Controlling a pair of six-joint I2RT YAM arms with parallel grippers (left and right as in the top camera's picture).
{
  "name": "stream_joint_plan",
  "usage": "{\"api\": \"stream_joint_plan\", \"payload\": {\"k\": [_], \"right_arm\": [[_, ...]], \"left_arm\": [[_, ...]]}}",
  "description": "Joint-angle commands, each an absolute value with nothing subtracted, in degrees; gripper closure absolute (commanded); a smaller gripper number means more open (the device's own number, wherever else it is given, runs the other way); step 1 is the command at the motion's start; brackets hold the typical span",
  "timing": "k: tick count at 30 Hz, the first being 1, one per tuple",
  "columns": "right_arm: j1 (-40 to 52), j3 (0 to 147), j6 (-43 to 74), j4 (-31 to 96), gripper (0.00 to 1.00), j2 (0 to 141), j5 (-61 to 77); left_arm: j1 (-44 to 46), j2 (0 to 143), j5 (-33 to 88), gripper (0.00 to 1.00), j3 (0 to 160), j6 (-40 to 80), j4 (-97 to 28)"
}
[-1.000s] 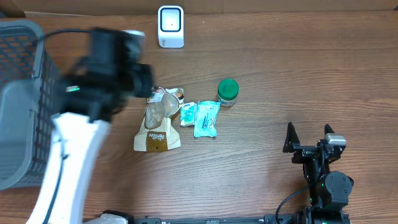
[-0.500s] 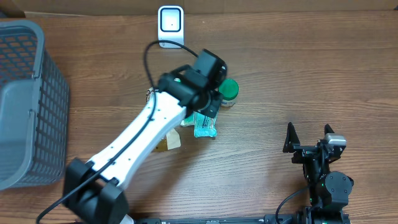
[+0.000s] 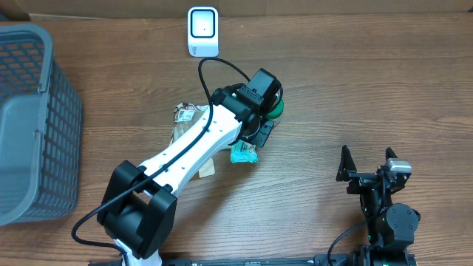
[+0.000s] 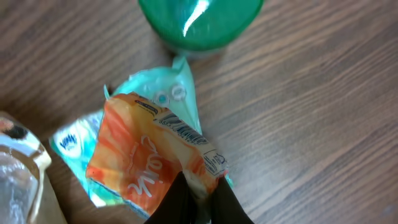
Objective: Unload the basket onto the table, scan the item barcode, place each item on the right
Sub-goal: 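Carry the orange box out and set it behind the packets, then withdraw the left gripper to the basket edge and hold still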
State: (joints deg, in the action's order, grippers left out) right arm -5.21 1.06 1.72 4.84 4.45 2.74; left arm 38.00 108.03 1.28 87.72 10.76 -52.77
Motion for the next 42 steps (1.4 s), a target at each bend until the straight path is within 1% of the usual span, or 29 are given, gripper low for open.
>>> {"api": "stream_joint_plan", "payload": {"k": [1, 4, 11, 18, 19, 21, 27, 32, 37, 38, 41, 42], "right_arm": [[-5.4, 0.5, 1.7, 4.7, 0.0, 4.1, 2.6], [-5.4, 0.5, 1.7, 4.7, 0.0, 4.1, 2.6], [-5.4, 0.5, 1.7, 4.7, 0.0, 4.1, 2.6], [-5.4, 0.5, 1.7, 4.7, 0.0, 4.1, 2.6], [-5.4, 0.5, 1.7, 4.7, 0.0, 4.1, 2.6], [-5.4, 0.5, 1.7, 4.7, 0.0, 4.1, 2.6], [-5.4, 0.5, 1.7, 4.7, 0.0, 4.1, 2.6], [-5.4, 0.5, 1.7, 4.7, 0.0, 4.1, 2.6], [-5.4, 0.5, 1.7, 4.7, 0.0, 4.1, 2.6], [-5.4, 0.5, 1.7, 4.7, 0.0, 4.1, 2.6], [-5.4, 0.5, 1.7, 4.7, 0.0, 4.1, 2.6], [-5.4, 0.5, 1.7, 4.7, 0.0, 4.1, 2.6]], "left_arm": [[37.1, 108.3, -2.3, 0.96, 87.4, 10.7, -50.1], [35.7, 108.4, -5.5, 0.96, 87.4, 10.7, -46.2], [33.1, 108.7, -6.0, 0.96, 86.6, 10.7, -37.4], [32.6, 112.6, -6.2, 0.95, 86.6, 10.8, -34.3], [32.6, 113.2, -6.2, 0.92, 86.6, 10.8, -34.7], [32.6, 113.9, -6.4, 0.79, 86.6, 10.8, -35.7], [32.2, 113.9, -11.6, 0.63, 86.7, 14.1, -37.0], [30.5, 112.7, -10.8, 0.62, 88.2, 15.8, -39.4], [27.9, 109.0, -10.4, 0.6, 93.9, 16.4, -47.3], [27.4, 108.1, -10.4, 0.59, 95.3, 16.4, -49.1], [25.4, 105.1, -10.4, 0.49, 99.6, 16.3, -55.1], [24.6, 104.1, -10.4, 0.44, 100.8, 16.3, -56.8]]}}
